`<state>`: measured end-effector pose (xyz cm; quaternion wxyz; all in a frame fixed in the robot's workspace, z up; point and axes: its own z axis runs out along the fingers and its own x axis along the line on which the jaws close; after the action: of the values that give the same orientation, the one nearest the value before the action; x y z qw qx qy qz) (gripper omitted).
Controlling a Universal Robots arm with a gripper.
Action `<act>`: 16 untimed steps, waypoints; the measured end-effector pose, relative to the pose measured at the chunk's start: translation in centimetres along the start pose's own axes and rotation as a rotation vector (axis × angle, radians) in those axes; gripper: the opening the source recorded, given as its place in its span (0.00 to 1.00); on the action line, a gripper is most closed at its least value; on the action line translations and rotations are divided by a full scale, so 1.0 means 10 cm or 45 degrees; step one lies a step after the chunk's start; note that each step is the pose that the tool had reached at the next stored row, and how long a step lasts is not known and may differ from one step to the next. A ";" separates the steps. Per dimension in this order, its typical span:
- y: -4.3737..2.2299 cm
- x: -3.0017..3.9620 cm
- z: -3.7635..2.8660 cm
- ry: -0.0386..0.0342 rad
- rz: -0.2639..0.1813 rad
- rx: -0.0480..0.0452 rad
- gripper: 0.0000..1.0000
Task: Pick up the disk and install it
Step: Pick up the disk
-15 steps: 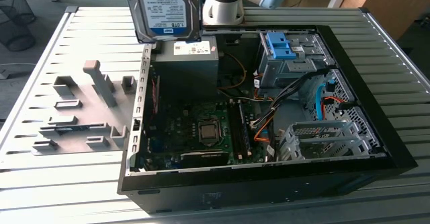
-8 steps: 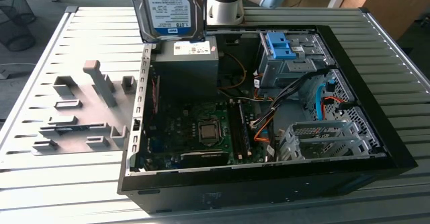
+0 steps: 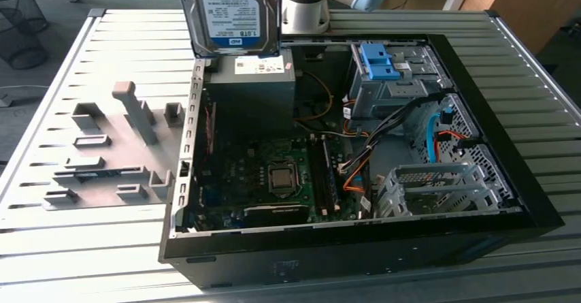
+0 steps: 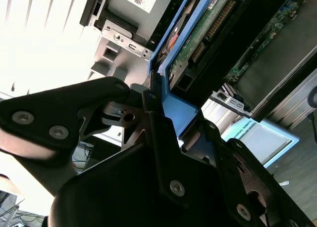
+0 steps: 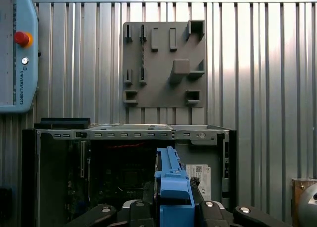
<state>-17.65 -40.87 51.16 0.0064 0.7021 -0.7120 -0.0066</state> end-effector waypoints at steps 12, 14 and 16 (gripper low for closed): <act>-0.047 -0.001 -0.002 0.0002 0.000 0.000 0.36; -0.063 -0.001 -0.001 -0.0001 0.000 0.000 0.36; -0.078 -0.001 -0.002 0.0002 0.000 0.000 0.36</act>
<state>-16.87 -40.87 51.17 0.0065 0.7021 -0.7120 -0.0066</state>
